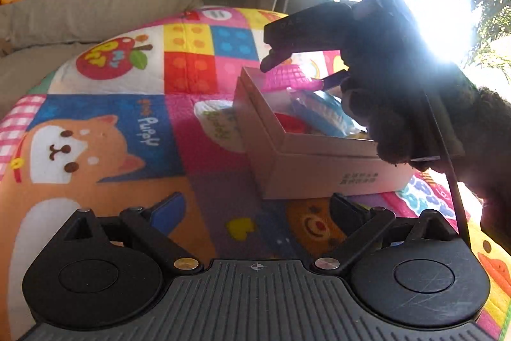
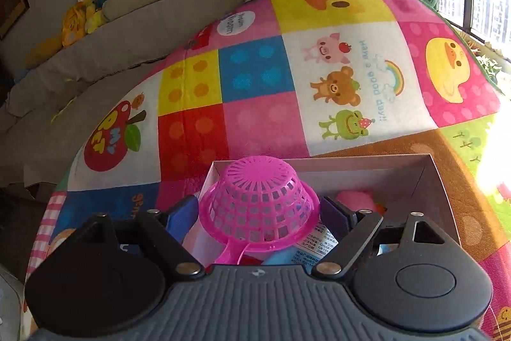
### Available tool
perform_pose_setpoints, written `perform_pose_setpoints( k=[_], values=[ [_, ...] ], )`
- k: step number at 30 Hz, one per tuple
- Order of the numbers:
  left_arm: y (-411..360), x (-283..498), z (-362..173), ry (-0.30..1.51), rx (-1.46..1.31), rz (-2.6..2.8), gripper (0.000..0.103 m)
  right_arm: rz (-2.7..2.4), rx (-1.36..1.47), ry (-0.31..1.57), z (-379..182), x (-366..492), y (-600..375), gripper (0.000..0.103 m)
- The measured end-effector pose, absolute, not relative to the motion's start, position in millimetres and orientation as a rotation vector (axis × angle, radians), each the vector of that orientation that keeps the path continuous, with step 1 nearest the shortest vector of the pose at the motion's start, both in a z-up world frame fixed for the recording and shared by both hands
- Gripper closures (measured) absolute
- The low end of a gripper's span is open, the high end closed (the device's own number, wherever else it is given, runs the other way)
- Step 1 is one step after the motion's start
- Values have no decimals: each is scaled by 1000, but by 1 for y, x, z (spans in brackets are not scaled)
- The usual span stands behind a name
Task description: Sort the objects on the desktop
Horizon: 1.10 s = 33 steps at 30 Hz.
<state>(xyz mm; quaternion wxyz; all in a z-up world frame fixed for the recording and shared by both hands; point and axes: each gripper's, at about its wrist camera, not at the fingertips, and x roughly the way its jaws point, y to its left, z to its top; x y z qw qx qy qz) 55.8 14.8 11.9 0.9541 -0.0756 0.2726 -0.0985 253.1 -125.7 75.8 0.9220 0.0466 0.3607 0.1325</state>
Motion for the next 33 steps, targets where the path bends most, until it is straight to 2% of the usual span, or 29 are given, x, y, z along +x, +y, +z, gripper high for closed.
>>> perform_pose_setpoints(
  k=[2,6,9,12,16,18,20,27,28,30,32,33],
  values=[
    [13,54,13,546,-141,-198,3,269,91,729,79,245,-135,12],
    [9,52,13,536,-118,-198,2,252,69,738,78,227,-156,12],
    [8,52,13,540,-112,-196,2,236,2,785,64,212,-166,16],
    [6,54,12,553,-101,-196,1,201,-120,743,53,187,-169,17],
    [-1,55,10,571,-54,-185,0,252,-96,662,68,145,-191,17],
    [-5,55,9,577,-34,-168,0,268,-66,619,79,123,-205,14],
    [-8,56,9,584,-16,-141,0,263,-32,579,86,100,-221,2],
    [-14,52,11,609,-5,-104,0,277,-24,533,92,70,-230,0],
    [-16,48,11,629,-12,-129,0,282,-34,525,95,73,-225,2],
    [-19,39,14,646,-14,-170,0,321,-88,519,101,87,-201,18],
    [-22,29,21,631,2,-192,0,363,-118,549,104,111,-176,44],
    [-23,25,26,615,12,-198,0,384,-125,567,105,125,-164,48]
  ],
)
